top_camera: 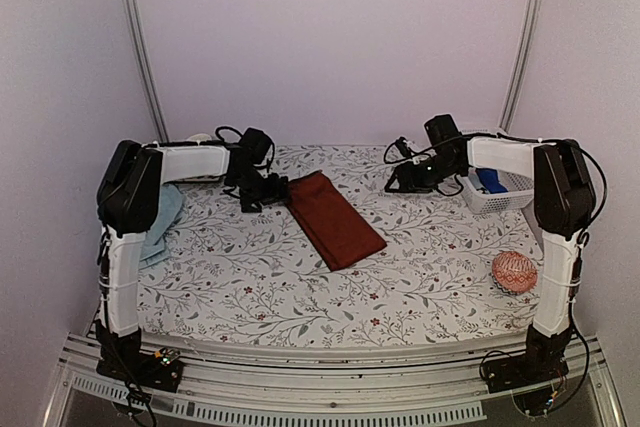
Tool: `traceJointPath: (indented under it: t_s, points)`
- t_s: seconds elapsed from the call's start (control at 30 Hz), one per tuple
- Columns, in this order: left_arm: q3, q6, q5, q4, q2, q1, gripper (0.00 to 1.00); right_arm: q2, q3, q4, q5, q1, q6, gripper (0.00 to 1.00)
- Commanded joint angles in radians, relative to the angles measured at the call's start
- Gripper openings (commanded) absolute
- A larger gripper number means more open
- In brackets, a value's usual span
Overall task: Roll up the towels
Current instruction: Rotate the towel at the center of the board.
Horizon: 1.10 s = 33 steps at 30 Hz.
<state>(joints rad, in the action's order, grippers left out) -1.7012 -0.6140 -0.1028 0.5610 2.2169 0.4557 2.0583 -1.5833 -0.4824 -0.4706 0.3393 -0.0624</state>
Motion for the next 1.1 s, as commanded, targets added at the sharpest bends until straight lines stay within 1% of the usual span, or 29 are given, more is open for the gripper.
traceJointPath:
  t_s: [0.0, 0.2, 0.3, 0.37, 0.43, 0.5, 0.67, 0.83, 0.9, 0.93, 1.0, 1.07]
  points:
    - [0.007, -0.051, -0.068, -0.065, 0.029, -0.017, 0.92, 0.001, -0.023, -0.016, 0.017, 0.002, 0.021, 0.59]
    - [-0.066, -0.069, -0.181, -0.154, 0.129, -0.011, 0.91, -0.006, -0.015, -0.023, 0.029, 0.002, 0.021, 0.59]
    - [-0.1, -0.073, -0.195, -0.18, 0.187, -0.004, 0.92, -0.013, -0.012, -0.025, 0.037, 0.001, 0.025, 0.59]
    - [-0.127, -0.076, -0.211, -0.201, 0.226, 0.002, 0.94, -0.018, -0.011, -0.024, 0.038, 0.0, 0.026, 0.59]
    - [-0.15, -0.082, -0.238, -0.251, 0.264, 0.01, 0.94, -0.02, -0.004, -0.02, 0.038, -0.002, 0.026, 0.59]
    - [-0.182, -0.092, -0.26, -0.304, 0.309, 0.019, 0.97, -0.025, 0.005, -0.014, 0.039, -0.005, 0.026, 0.59]
    - [-0.362, -0.117, -0.364, -0.41, 0.464, 0.05, 0.97, -0.057, 0.041, 0.005, 0.045, -0.025, 0.024, 0.6]
    - [-0.536, -0.153, -0.413, -0.493, 0.597, 0.073, 0.97, -0.089, 0.076, 0.039, 0.044, -0.042, 0.02, 0.6]
    - [-0.551, -0.15, -0.36, -0.475, 0.59, 0.063, 0.97, -0.098, 0.09, 0.049, 0.028, -0.042, 0.029, 0.61]
    - [-0.523, -0.139, -0.335, -0.481, 0.56, 0.054, 0.97, -0.107, 0.098, 0.059, 0.019, -0.042, 0.037, 0.62]
    - [-0.434, -0.103, -0.288, -0.497, 0.475, 0.03, 0.97, -0.146, 0.133, 0.111, 0.01, -0.041, 0.07, 0.63]
    - [-0.339, -0.035, -0.24, -0.497, 0.369, 0.001, 0.97, -0.193, 0.183, 0.171, 0.022, -0.04, 0.105, 0.64]
